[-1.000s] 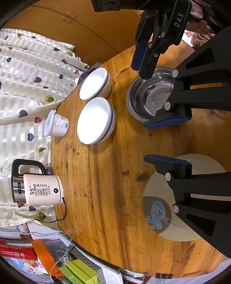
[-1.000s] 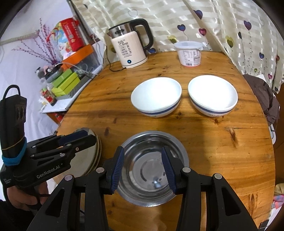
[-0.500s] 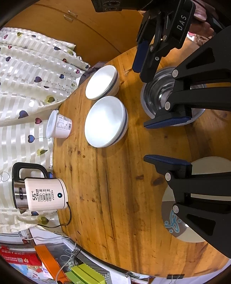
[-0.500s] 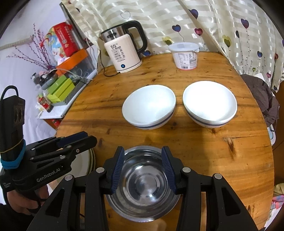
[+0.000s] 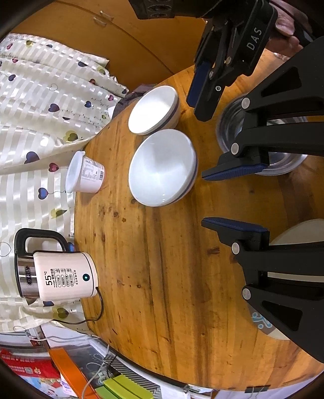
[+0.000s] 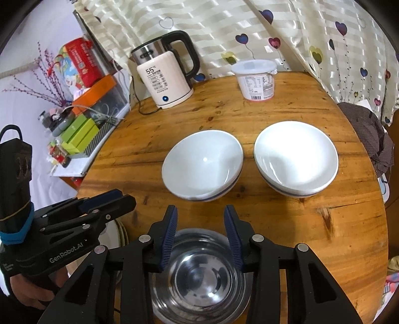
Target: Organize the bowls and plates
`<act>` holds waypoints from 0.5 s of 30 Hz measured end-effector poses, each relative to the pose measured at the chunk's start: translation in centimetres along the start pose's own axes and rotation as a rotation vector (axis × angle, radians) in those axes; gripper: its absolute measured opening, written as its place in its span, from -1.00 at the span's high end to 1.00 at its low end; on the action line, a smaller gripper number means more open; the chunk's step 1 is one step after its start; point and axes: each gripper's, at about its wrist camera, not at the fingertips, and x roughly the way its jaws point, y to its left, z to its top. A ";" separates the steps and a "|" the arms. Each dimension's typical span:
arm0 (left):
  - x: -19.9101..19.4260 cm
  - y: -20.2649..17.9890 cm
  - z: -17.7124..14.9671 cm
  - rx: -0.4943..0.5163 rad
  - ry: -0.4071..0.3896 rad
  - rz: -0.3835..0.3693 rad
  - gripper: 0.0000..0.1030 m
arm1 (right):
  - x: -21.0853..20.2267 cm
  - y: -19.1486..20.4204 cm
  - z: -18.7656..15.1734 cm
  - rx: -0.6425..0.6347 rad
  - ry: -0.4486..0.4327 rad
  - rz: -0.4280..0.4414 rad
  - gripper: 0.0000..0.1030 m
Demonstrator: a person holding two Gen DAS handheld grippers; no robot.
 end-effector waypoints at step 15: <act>2.8 0.7 2.4 -0.063 0.015 -0.033 0.39 | 2.4 -1.9 1.7 0.066 0.015 -0.025 0.42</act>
